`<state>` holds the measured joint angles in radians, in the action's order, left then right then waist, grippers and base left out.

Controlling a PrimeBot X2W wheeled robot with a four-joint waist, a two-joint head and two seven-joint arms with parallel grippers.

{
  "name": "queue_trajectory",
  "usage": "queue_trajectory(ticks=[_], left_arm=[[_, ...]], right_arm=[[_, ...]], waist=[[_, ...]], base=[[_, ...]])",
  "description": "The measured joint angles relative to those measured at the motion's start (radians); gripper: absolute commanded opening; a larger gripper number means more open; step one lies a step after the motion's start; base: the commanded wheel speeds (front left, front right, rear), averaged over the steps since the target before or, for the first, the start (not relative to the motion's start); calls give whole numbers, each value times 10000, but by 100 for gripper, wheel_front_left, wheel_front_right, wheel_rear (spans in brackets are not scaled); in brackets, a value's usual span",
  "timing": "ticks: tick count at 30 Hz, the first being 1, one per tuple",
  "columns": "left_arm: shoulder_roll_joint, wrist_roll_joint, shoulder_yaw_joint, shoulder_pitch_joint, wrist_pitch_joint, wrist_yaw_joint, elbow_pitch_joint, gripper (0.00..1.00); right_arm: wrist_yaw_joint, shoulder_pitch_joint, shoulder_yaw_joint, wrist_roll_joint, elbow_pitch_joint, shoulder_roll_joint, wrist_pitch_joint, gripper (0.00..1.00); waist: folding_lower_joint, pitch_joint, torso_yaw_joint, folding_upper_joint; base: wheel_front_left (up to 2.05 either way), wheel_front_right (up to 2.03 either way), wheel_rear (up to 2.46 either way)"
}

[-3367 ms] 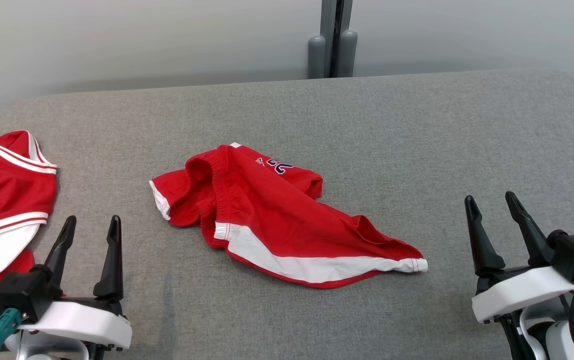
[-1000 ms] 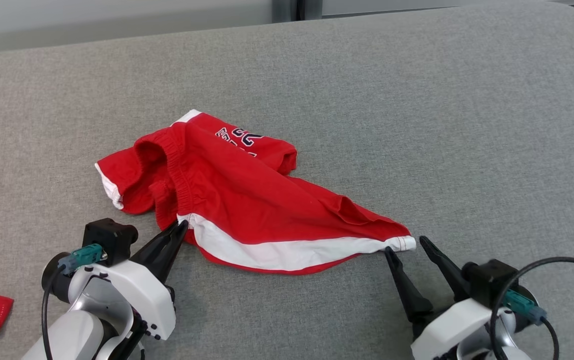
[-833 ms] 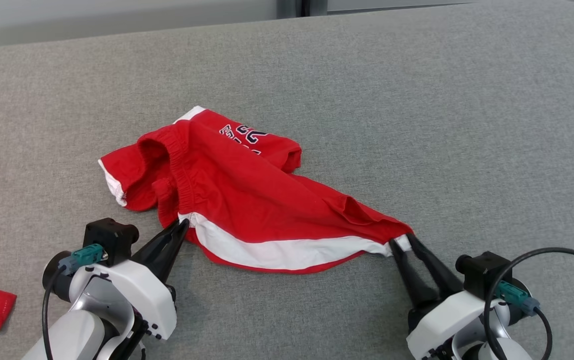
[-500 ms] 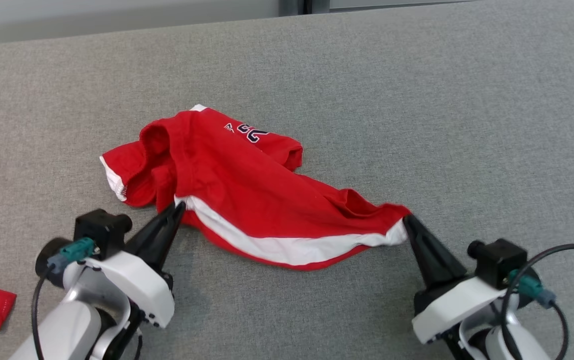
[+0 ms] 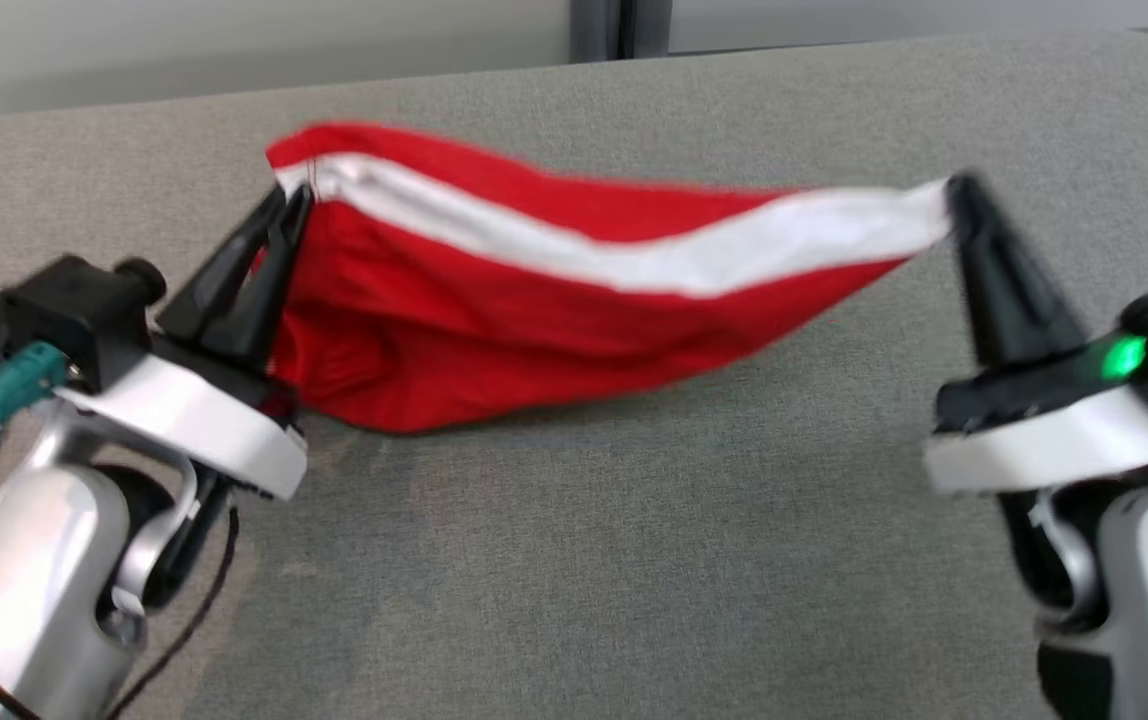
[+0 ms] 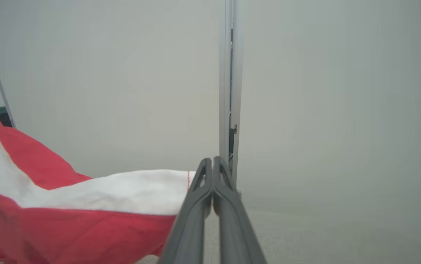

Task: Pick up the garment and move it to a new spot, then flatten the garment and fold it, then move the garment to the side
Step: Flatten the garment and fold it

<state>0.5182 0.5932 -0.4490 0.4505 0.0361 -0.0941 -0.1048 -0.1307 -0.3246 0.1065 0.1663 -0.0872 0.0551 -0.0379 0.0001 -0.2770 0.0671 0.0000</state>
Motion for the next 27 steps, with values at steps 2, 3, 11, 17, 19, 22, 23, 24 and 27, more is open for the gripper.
queue_trajectory(ticks=[2,3,11,17,19,22,23,24,27], left_arm=[[46,-48,82,334,46,-36,-196,0],[65,-46,115,521,79,-23,-278,0],[205,-232,276,2072,445,138,-842,0],[40,-240,399,2601,516,79,-930,0],[-56,-171,393,2699,472,79,-878,0],[-196,-169,424,2874,282,58,-765,0],[-251,-167,433,2968,215,59,-708,0],[-295,-161,451,3064,123,63,-625,0],[-464,-198,476,3855,-61,224,-27,0]], right_arm=[[0,-410,-236,-21,-282,84,88,0],[0,-636,-349,-35,-401,117,123,0],[0,-2580,-1074,-67,-1135,485,554,0],[0,-3211,-1108,40,-1185,537,817,0],[0,-3342,-1058,146,-1118,502,819,0],[0,-3580,-1034,270,-830,466,828,0],[0,-3712,-1016,301,-736,466,819,0],[0,-3878,-970,368,-598,460,817,0],[2,-4934,-771,656,125,500,767,0]], waist=[[0,91,-43,1],[-1,136,-62,0],[0,330,-210,0],[0,260,-270,1],[-1,199,-272,0],[-1,48,-271,0],[0,-13,-272,0],[0,-74,-274,0],[-1,-415,-284,0]], base=[[0,0,0],[0,0,0],[0,0,0],[0,0,0],[0,0,0],[0,0,0],[0,0,0],[0,0,0],[0,0,0]])
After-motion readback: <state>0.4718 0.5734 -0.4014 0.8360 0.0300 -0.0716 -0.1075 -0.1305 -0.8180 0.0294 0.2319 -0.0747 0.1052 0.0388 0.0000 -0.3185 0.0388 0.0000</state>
